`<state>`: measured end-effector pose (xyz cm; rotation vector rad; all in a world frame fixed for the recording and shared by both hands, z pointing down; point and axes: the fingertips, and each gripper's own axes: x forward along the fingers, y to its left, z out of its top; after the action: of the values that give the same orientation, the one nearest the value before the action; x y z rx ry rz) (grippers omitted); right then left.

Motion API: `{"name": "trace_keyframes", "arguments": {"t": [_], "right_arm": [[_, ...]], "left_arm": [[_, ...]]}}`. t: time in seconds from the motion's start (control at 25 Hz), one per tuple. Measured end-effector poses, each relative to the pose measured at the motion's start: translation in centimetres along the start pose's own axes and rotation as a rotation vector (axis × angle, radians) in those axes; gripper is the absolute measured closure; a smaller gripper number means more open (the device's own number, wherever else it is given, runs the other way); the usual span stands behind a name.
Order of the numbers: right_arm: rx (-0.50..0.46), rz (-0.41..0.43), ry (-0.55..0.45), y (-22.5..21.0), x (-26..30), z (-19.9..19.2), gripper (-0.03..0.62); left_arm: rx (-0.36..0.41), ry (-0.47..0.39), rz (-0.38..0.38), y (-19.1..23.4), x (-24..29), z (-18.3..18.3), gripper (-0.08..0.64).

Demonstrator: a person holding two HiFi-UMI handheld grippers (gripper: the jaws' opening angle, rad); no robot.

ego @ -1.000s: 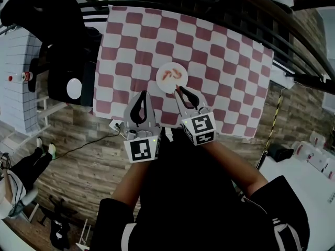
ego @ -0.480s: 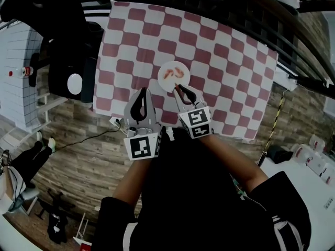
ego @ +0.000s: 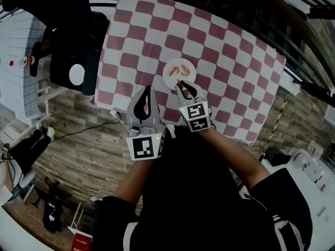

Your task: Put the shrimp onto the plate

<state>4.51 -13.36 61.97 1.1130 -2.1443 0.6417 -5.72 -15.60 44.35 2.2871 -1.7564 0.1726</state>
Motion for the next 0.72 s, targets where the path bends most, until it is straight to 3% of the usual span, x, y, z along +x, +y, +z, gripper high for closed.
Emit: {"name": "trace_keyframes", "arguments": {"t": [0.28,0.72], "right_arm": [[-0.018,0.004,0.052,-0.9,1.9,-1.5,0.534],[-0.002,-0.008,0.114,-2.2,4.2,-3.8,0.534]], "left_arm": [[-0.001,-0.056,-0.013,-0.6,0.9,1.3,0.552],[-0.007,0.003,0.014,0.3,0.5,0.4,0.552]]}}
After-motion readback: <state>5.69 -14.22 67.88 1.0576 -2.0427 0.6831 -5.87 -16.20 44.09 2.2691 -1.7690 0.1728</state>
